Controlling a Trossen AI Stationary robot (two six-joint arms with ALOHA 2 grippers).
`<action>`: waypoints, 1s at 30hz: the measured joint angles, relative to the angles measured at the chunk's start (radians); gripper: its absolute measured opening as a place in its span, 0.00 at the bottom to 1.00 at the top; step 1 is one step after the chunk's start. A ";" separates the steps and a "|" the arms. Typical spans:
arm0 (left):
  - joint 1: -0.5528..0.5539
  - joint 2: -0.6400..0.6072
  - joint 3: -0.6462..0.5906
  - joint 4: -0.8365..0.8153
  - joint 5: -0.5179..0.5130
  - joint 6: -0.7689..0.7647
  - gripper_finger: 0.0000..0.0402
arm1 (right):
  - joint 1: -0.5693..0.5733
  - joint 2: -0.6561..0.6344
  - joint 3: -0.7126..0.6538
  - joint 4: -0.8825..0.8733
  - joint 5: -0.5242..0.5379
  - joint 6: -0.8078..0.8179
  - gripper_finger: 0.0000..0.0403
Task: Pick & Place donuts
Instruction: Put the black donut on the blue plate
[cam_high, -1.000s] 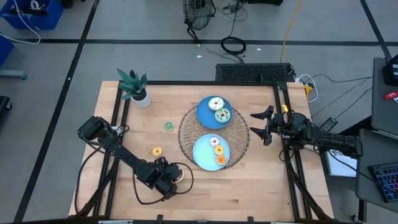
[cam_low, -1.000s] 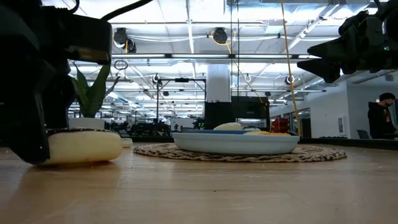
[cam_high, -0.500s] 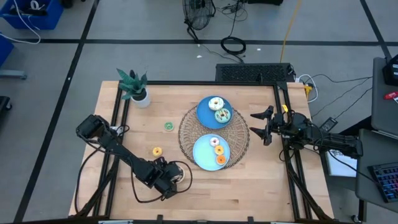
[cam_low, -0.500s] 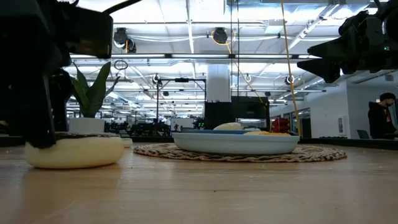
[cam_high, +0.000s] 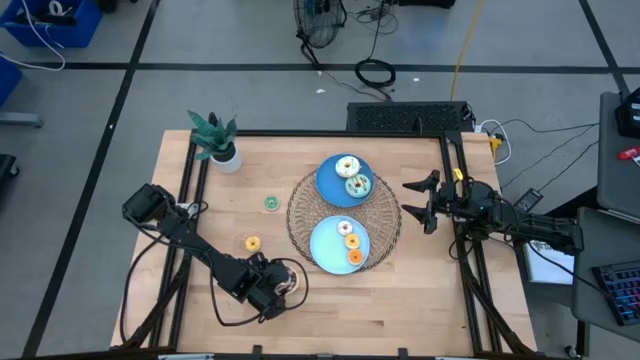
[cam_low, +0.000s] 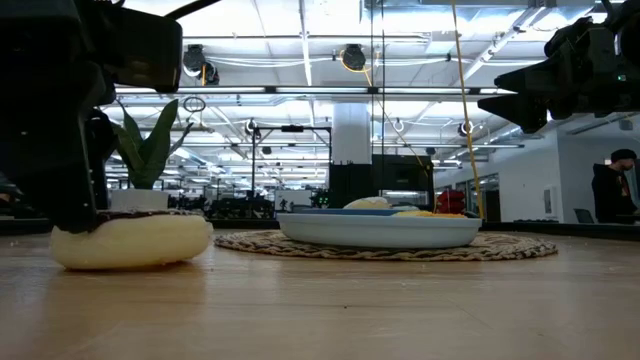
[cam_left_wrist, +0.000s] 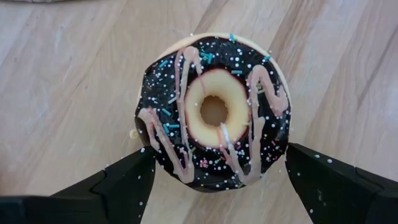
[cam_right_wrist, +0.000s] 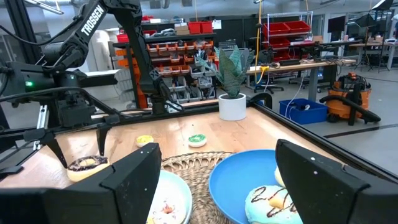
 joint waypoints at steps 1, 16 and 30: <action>0.000 0.000 0.000 0.001 0.001 -0.002 0.87 | 0.000 0.000 0.000 0.000 0.000 0.000 0.75; -0.001 0.000 0.000 0.000 -0.008 0.032 0.85 | 0.000 0.000 0.000 0.000 0.000 0.000 0.75; -0.001 0.000 0.000 0.002 -0.019 0.046 0.50 | 0.000 0.000 0.000 0.000 0.000 0.000 0.75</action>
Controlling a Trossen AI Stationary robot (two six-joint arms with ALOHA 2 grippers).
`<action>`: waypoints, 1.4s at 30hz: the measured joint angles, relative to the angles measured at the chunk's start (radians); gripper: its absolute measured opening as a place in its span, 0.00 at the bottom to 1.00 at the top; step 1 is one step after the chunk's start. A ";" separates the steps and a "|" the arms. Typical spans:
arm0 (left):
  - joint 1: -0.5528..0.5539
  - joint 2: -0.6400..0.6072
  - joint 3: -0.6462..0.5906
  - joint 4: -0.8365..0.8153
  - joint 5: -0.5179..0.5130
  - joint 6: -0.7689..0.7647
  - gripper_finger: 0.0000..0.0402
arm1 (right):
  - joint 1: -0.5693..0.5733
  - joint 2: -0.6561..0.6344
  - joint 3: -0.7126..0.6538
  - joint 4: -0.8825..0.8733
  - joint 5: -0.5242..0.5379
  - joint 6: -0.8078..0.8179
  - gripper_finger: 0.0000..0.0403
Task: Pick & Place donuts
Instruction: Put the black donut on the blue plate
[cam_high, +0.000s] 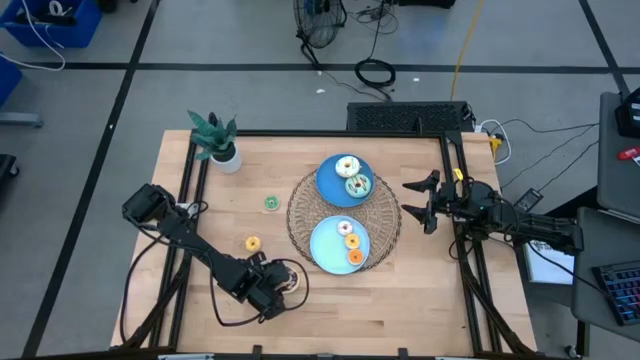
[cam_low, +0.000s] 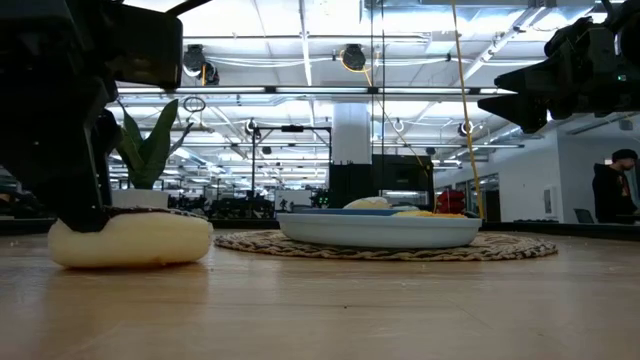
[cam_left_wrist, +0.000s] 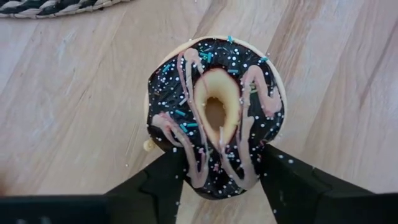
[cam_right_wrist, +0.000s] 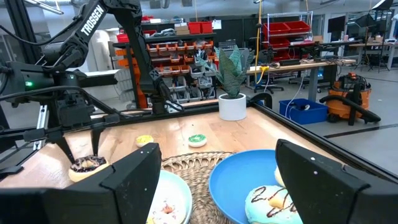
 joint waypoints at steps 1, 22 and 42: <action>0.000 0.000 0.000 0.000 0.000 0.005 0.49 | 0.000 0.000 0.000 0.000 0.000 0.000 0.75; 0.028 -0.057 0.000 0.020 -0.001 0.044 0.34 | 0.000 0.000 0.000 0.000 0.000 0.000 0.75; 0.098 -0.258 0.001 -0.115 -0.215 0.186 0.34 | 0.000 0.000 0.000 0.000 0.000 0.000 0.75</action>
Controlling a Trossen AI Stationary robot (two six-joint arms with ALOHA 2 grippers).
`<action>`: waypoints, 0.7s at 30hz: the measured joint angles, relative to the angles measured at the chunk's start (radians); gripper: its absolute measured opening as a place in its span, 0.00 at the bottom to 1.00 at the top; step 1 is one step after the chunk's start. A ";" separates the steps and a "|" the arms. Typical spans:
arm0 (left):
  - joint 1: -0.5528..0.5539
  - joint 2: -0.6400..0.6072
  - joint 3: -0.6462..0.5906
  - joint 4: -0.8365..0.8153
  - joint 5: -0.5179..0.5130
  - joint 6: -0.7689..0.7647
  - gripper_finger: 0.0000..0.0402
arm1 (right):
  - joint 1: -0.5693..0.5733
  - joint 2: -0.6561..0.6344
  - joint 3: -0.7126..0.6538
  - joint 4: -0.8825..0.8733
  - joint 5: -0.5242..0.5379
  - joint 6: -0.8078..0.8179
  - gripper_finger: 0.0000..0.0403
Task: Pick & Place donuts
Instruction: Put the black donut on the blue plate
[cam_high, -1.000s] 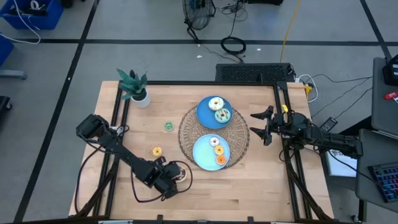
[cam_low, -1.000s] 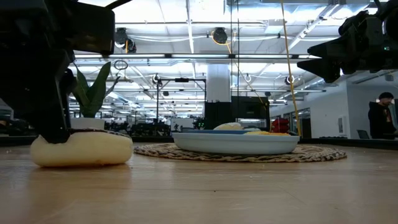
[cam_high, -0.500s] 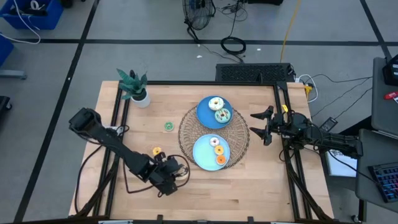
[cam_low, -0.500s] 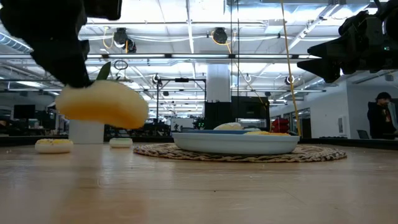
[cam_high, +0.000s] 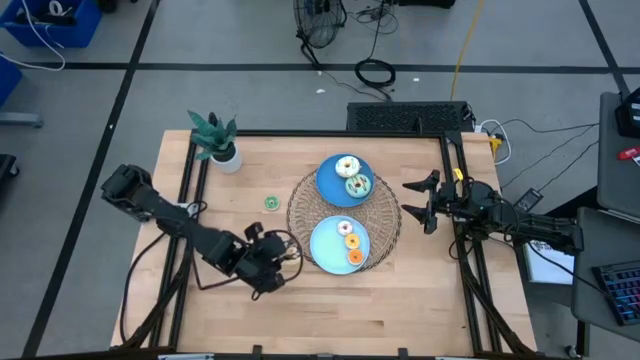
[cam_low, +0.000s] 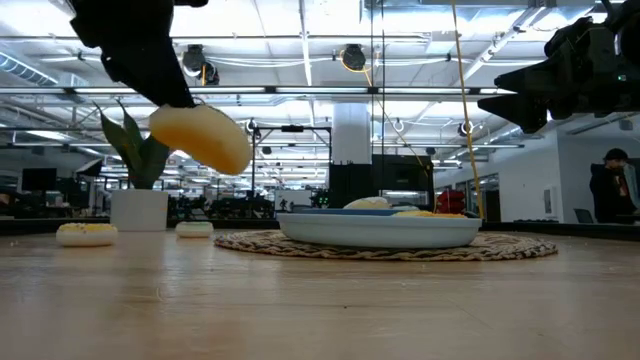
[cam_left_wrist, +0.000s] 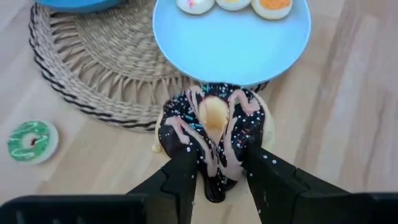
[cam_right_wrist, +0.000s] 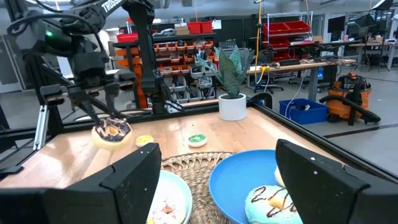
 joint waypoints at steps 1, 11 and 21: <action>0.007 0.001 0.000 0.000 0.003 0.008 0.34 | 0.000 0.000 0.000 0.000 0.000 0.000 0.75; 0.026 0.005 0.000 -0.031 0.022 -0.008 0.34 | 0.000 0.000 0.000 0.000 0.000 0.000 0.75; 0.006 0.080 -0.159 0.119 0.150 -0.176 0.34 | 0.000 0.000 0.000 0.000 0.000 0.000 0.75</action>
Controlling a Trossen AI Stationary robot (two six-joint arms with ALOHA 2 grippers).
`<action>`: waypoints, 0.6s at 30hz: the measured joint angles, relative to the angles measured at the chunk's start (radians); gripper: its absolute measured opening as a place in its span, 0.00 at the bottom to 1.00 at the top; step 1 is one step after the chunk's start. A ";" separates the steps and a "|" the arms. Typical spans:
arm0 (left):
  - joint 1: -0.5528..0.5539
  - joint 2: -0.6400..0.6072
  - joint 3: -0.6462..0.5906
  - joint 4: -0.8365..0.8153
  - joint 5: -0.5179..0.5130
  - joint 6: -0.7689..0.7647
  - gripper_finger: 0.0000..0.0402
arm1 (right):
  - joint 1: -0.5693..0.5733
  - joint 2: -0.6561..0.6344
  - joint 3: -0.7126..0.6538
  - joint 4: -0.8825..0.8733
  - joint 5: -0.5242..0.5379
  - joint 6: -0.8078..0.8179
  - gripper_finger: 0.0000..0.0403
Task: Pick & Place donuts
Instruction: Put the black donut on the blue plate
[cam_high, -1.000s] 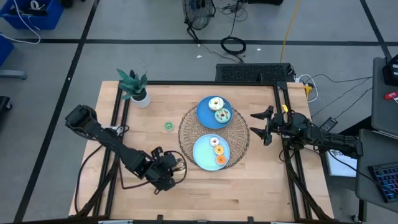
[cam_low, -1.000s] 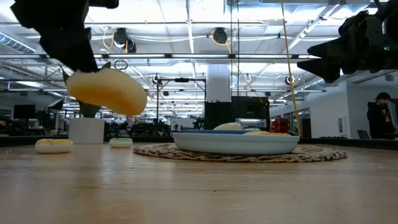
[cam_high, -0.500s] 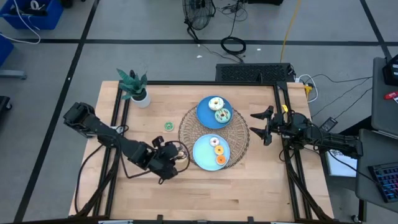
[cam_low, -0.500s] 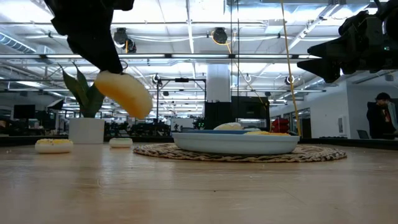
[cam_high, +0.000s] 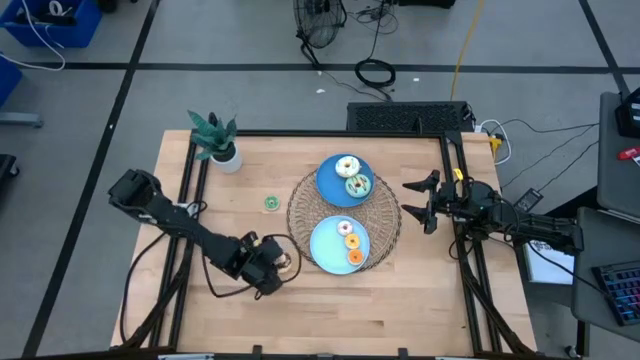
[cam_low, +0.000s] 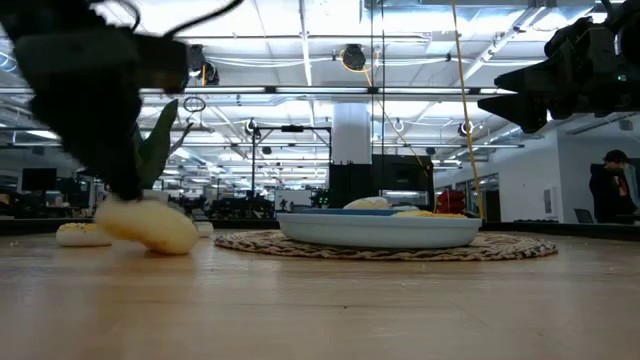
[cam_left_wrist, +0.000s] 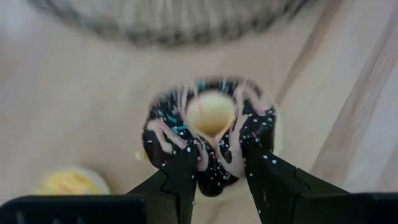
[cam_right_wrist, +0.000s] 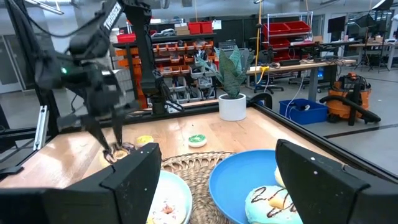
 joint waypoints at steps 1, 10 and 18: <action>-0.001 0.006 -0.024 0.037 0.024 -0.012 0.34 | 0.000 0.000 0.000 0.000 0.000 0.000 0.75; -0.017 0.016 -0.095 0.196 0.085 -0.041 0.34 | 0.000 0.000 0.000 0.001 0.000 0.000 0.75; -0.027 0.016 -0.088 0.195 0.098 0.004 0.47 | 0.000 0.000 0.000 0.001 0.000 0.000 0.75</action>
